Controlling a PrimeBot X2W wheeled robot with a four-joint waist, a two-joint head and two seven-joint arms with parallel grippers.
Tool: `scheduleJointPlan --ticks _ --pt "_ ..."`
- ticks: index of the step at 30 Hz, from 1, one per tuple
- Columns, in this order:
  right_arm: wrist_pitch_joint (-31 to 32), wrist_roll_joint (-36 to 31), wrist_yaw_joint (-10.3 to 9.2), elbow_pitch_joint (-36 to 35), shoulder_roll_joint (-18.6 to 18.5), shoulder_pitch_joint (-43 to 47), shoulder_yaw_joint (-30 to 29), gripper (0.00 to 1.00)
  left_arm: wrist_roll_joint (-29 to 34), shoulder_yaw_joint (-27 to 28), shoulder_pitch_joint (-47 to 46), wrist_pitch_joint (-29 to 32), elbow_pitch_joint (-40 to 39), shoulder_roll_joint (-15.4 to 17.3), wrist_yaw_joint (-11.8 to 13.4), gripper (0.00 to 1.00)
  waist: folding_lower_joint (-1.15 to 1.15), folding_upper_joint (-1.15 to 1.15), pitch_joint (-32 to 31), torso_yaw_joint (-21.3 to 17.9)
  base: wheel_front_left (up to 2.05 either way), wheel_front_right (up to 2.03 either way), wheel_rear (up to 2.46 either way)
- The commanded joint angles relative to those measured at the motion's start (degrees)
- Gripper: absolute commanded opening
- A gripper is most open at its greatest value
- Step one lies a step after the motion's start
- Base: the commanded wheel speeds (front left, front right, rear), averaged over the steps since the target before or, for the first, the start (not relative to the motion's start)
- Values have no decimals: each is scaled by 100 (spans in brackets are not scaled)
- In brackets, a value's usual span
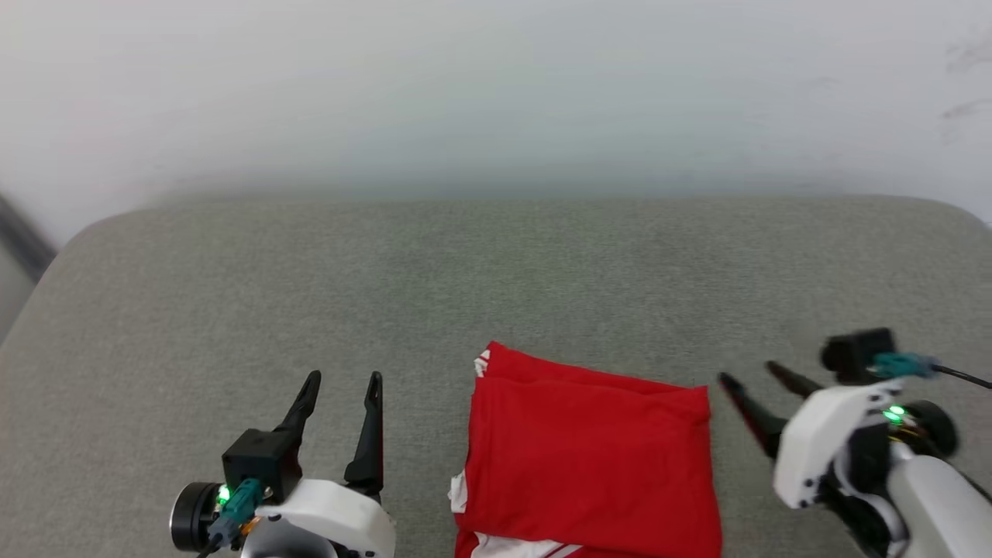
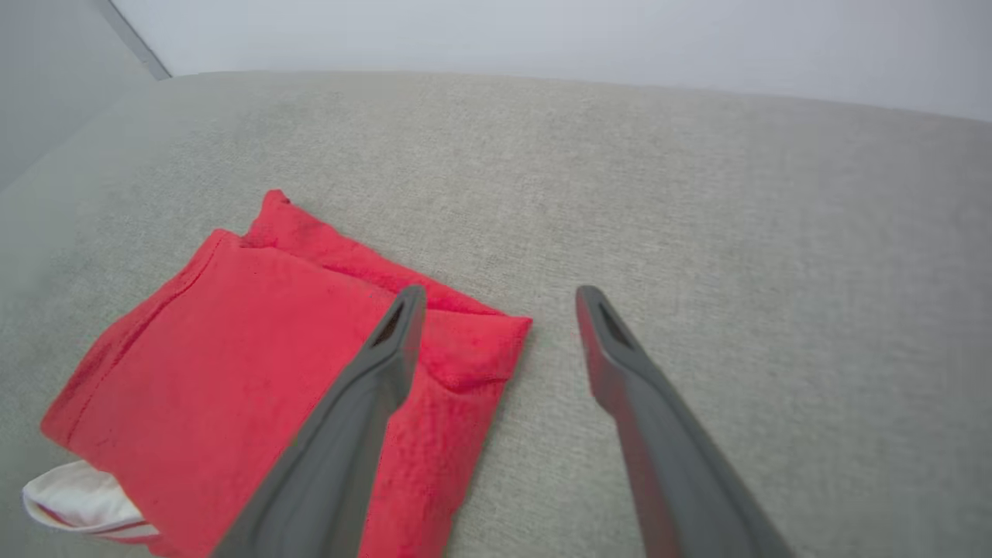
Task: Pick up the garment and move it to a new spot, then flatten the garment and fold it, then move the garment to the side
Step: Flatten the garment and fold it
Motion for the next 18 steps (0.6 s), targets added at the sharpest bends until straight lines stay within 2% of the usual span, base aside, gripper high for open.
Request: scheduleJointPlan --ticks 1,4,5,8,12,18 --pt "-149 -162 -2 -37 -23 179 -271 100 -39 43 89 -31 9 34 24 100 0 0 -77 -137 0 0 0" --pt "-600 -637 -2 -289 124 552 -1041 100 -51 108 155 -73 19 61 57 100 0 0 -115 -243 0 0 0" --pt "-941 -990 -2 -580 230 811 -1480 100 -68 149 195 -99 30 78 72 100 0 0 -127 -294 0 0 0" --pt "-1358 -1362 -3 -1049 460 1187 -1987 100 -92 225 273 -131 74 70 74 100 0 0 -144 -356 0 0 0" --pt "-1638 -1709 -2 -1692 827 1671 -2288 100 -103 326 347 -179 145 75 46 100 0 0 -179 -392 0 0 0" --pt "-1554 -2072 -2 -2482 1158 2298 -2340 100 16 453 498 -226 241 77 6 100 0 0 -233 -389 0 0 0"
